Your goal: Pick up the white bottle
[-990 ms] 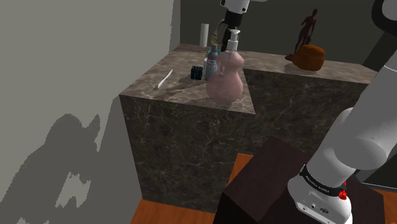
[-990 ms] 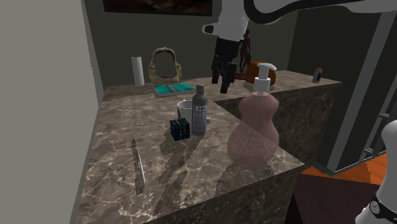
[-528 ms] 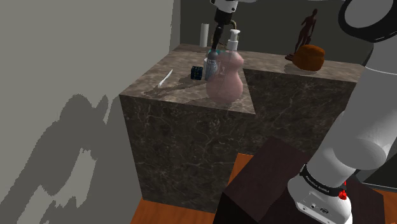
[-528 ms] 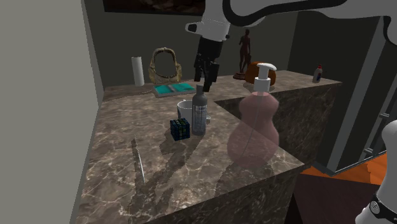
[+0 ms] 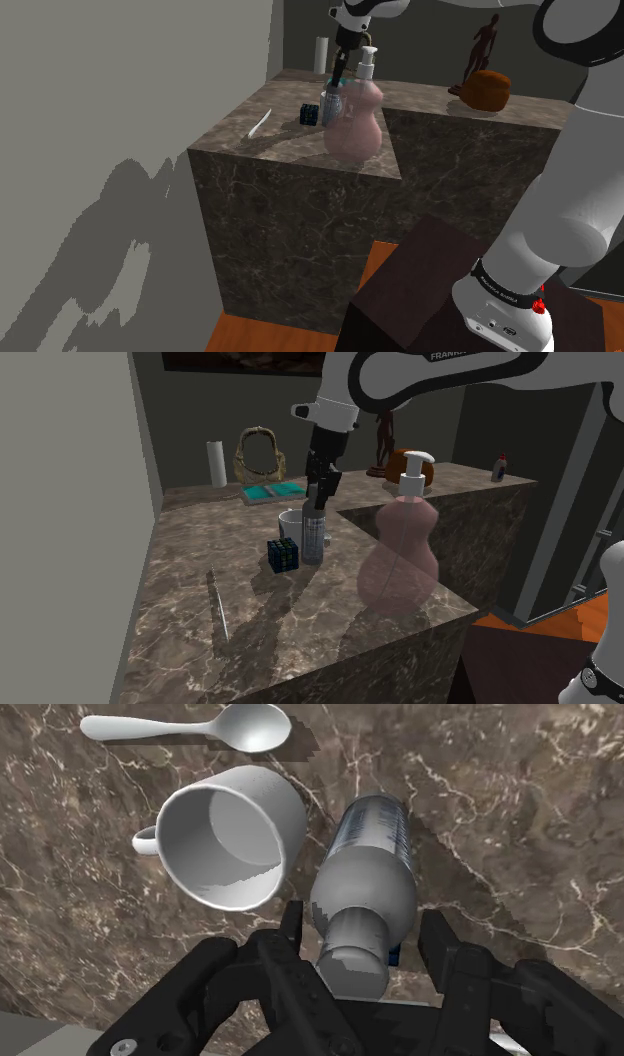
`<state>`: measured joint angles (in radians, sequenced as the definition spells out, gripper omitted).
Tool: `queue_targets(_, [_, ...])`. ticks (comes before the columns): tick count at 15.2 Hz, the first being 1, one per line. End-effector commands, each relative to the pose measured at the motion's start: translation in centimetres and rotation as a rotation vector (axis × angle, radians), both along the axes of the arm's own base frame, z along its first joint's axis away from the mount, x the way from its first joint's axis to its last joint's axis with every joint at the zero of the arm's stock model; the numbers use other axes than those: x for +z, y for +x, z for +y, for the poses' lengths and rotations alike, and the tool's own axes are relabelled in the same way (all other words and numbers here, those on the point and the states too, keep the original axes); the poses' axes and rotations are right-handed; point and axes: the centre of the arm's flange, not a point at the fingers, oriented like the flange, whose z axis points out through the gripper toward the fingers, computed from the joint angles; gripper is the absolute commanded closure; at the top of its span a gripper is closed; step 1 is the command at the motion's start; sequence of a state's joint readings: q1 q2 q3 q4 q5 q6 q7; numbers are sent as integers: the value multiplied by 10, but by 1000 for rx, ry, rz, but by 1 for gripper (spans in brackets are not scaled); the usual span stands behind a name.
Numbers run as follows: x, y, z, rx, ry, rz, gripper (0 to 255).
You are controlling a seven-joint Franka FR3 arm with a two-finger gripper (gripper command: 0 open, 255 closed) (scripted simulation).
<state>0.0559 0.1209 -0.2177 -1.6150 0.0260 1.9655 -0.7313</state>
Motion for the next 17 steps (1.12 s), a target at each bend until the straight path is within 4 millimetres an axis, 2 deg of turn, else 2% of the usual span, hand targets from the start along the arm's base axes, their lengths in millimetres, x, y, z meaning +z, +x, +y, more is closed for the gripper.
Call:
queue_targets(1, [-1, 0, 0, 0, 0, 0, 255])
queue_targets(9, [-1, 0, 0, 0, 0, 0, 255])
queue_targets(17, [41, 0, 0, 0, 0, 0, 255])
